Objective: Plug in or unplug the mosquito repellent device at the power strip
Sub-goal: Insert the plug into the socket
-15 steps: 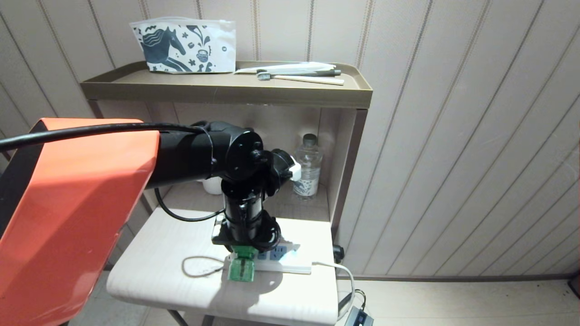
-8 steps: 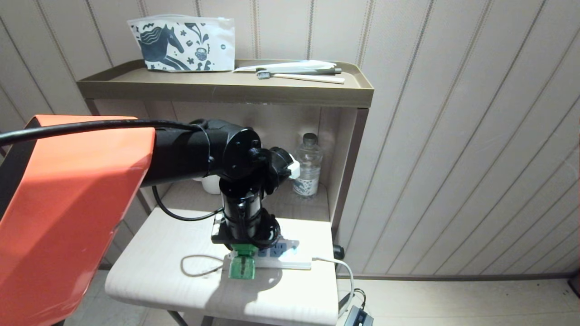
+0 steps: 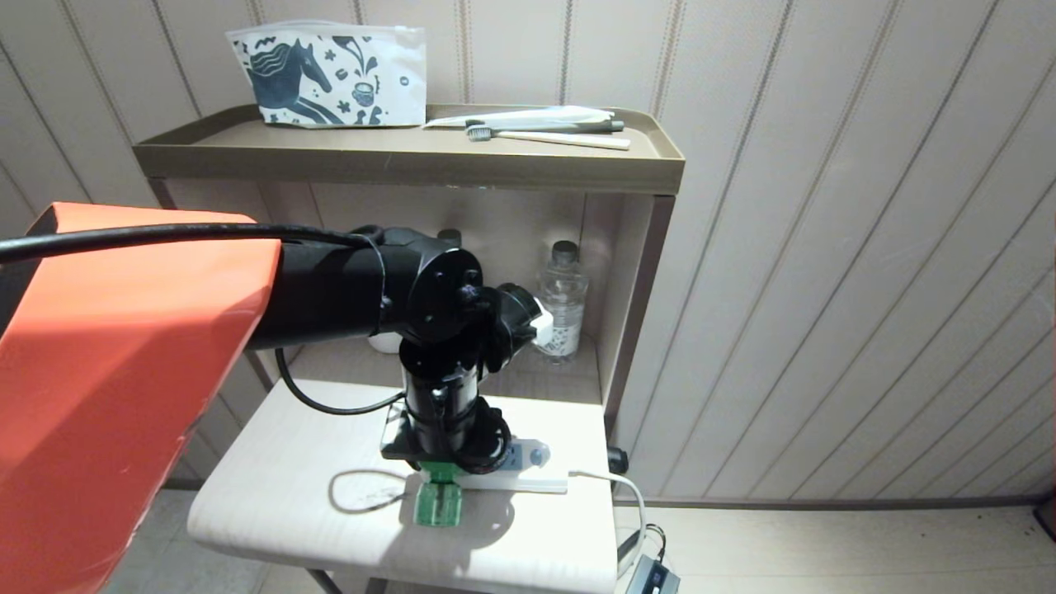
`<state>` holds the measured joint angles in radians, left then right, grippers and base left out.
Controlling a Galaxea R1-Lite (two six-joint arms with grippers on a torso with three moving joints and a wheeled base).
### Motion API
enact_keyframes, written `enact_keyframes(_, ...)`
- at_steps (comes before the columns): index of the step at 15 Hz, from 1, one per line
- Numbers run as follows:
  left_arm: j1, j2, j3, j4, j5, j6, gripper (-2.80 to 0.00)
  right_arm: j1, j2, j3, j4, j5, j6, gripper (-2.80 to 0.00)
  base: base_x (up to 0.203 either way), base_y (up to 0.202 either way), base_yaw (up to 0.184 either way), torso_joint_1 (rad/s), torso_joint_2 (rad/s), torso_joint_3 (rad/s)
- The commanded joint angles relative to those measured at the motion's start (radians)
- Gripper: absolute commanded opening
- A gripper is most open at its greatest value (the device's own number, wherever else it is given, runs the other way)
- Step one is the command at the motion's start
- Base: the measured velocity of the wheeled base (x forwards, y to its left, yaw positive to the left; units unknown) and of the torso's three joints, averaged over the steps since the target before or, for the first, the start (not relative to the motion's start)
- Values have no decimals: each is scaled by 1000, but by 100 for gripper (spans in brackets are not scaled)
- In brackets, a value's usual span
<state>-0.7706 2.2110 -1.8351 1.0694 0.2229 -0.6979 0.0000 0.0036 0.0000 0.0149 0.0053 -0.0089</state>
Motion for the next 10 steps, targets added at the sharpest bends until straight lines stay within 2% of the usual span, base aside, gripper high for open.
enact_keyframes(1,-10,-60,6,9,1,-6,-280,0,-1,0,0,1,0,-280,0,0,0,0,0,0)
enact_keyframes(10,-32,-142,23,12,22,-35,-280,0,-1,0,0,1,0,-280,0,0,0,0,0,0)
